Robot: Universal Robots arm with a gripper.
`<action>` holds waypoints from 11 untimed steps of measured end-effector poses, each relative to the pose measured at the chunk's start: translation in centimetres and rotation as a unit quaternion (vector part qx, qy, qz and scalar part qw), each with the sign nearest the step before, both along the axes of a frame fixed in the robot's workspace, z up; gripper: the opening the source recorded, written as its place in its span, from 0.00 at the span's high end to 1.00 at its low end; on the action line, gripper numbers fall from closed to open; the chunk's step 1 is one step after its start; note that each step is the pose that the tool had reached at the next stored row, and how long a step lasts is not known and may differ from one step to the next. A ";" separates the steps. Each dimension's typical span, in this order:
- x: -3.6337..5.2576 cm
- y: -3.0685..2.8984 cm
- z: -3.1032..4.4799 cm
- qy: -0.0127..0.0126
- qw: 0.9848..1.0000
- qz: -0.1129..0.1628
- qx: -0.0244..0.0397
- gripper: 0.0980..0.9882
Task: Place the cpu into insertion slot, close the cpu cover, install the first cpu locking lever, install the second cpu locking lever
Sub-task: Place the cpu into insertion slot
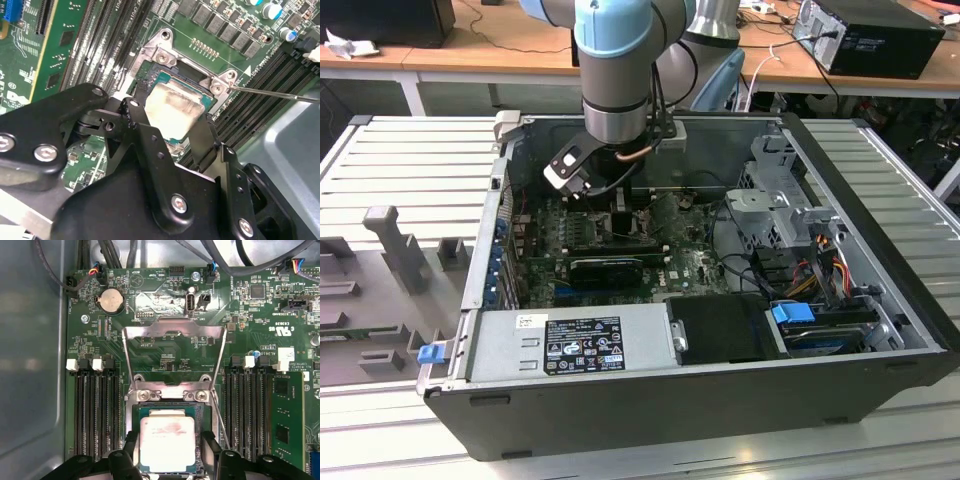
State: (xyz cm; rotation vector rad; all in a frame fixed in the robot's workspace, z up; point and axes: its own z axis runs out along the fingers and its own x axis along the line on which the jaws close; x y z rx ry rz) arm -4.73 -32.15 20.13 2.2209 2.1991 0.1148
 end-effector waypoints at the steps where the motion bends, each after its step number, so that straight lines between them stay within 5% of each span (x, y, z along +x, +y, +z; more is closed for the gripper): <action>1: 0.02 -0.01 0.03 0.000 1.000 0.000 0.000 0.44; 2: 0.03 -0.01 0.10 0.000 1.000 -0.001 0.000 0.52; 11: 0.05 -0.06 0.08 0.000 1.000 -0.005 -0.001 0.51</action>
